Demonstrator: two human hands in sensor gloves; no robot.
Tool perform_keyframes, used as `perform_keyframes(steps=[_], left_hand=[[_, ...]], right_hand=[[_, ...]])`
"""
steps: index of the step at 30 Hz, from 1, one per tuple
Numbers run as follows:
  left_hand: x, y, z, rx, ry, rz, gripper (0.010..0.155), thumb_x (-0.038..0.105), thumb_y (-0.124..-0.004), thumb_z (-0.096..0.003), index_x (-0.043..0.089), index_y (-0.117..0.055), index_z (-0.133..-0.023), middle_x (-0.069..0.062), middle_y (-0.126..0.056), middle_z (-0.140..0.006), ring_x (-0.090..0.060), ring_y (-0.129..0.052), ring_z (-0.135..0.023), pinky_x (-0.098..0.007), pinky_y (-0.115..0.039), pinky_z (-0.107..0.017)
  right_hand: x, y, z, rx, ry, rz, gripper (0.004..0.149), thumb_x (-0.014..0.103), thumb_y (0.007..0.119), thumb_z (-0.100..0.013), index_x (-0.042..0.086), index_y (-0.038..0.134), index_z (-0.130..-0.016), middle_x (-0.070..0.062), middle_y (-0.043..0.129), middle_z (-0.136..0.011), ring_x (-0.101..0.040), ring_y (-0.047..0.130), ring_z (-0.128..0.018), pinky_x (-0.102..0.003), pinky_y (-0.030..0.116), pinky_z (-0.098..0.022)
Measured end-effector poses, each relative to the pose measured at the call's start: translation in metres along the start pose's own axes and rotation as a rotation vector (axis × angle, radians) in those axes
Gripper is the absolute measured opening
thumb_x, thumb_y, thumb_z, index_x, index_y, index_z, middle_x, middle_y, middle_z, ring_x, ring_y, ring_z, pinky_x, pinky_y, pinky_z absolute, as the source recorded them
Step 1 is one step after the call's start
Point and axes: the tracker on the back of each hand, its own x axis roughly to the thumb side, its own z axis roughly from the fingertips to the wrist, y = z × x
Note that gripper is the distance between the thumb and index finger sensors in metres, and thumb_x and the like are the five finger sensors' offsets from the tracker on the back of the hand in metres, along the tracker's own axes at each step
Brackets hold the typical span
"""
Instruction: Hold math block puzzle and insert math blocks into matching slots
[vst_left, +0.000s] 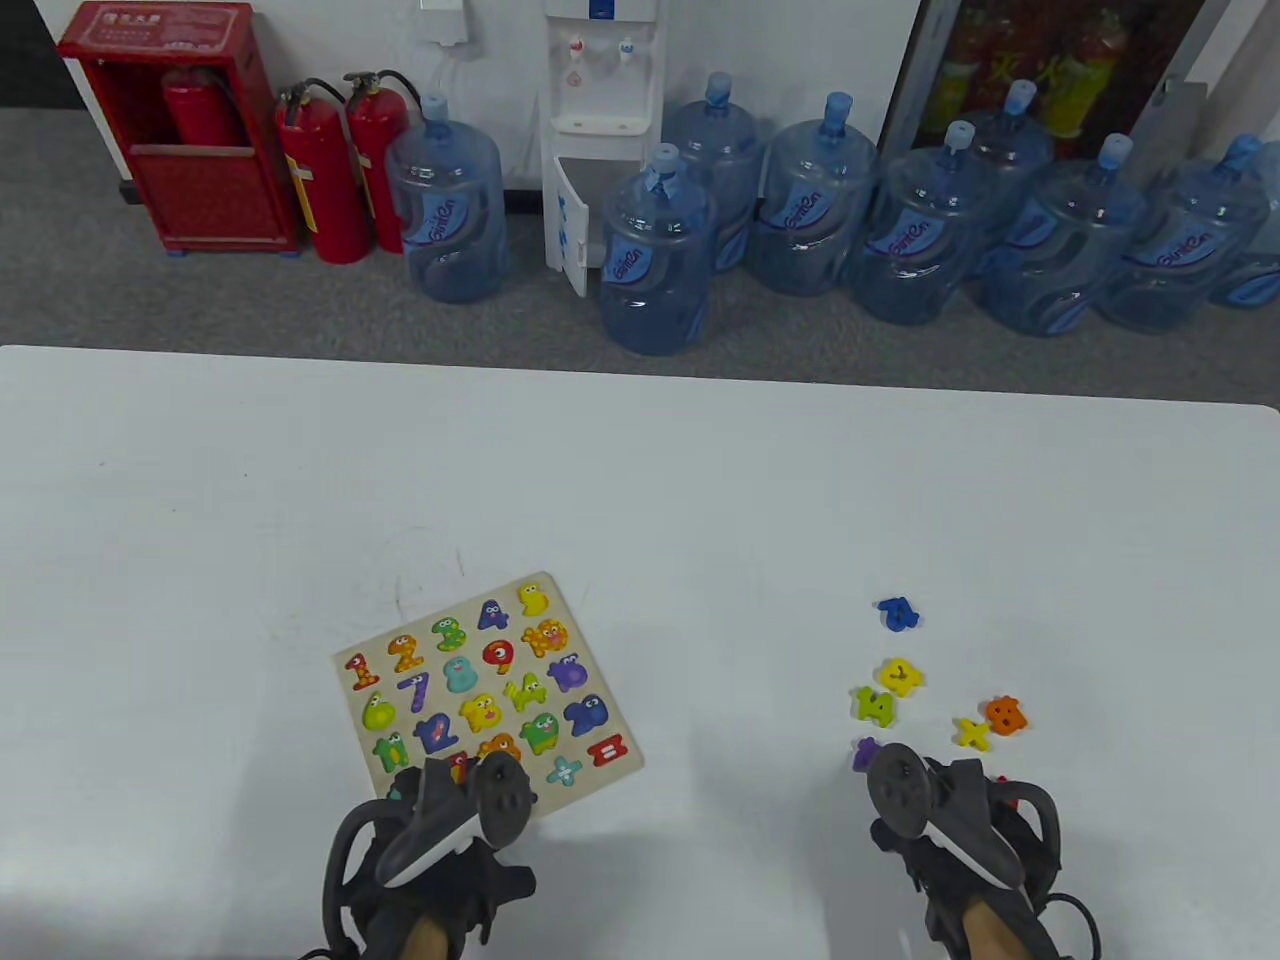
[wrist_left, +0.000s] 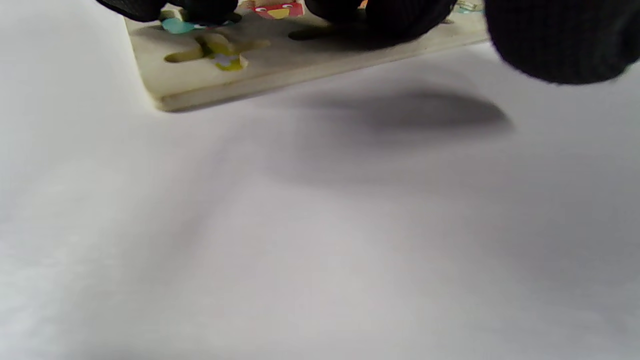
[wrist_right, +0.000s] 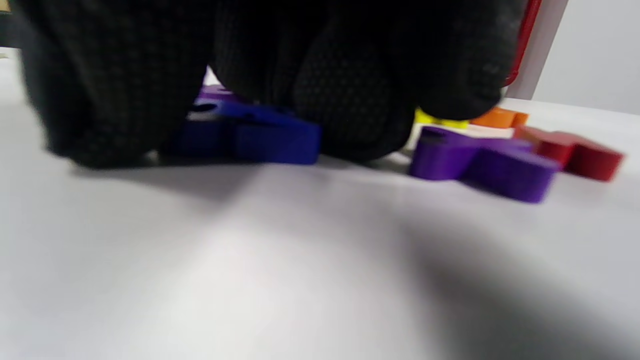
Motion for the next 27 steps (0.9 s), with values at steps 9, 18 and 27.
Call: perform_keyframes(steps=[9,18,27], left_hand=[[0.055,-0.004,0.011,-0.002,-0.123,-0.101,0.063,0.059,-0.079,-0.0285,0.043,-0.064,-0.087,0.021,-0.045,-0.102,-0.055,-0.048,-0.101,-0.067,-0.055,-0.071],[0.071,-0.003,0.011,0.013,-0.170,-0.107,0.061,0.058,-0.080,-0.0281,0.043,-0.068,-0.085,0.022,-0.048,-0.101,-0.054,-0.051,-0.100,-0.066,-0.057,-0.071],[0.099,-0.004,0.014,0.002,-0.275,-0.163,0.058,0.060,-0.078,-0.0285,0.044,-0.070,-0.084,0.023,-0.049,-0.100,-0.053,-0.050,-0.100,-0.064,-0.059,-0.071]], right_hand=[[0.023,-0.004,0.009,0.017,-0.109,0.036,0.077,0.049,0.087,-0.015,0.014,0.076,-0.083,-0.010,0.089,-0.070,-0.015,0.102,-0.039,-0.029,0.087,-0.029],[0.012,-0.019,0.021,-0.029,-0.174,-0.057,0.064,0.037,0.090,-0.021,0.021,0.080,-0.082,-0.005,0.089,-0.078,-0.018,0.100,-0.051,-0.034,0.086,-0.037],[0.038,-0.005,0.019,0.043,-0.185,0.101,0.069,0.037,0.093,-0.018,0.017,0.075,-0.082,-0.005,0.088,-0.074,-0.017,0.100,-0.048,-0.033,0.086,-0.037]])
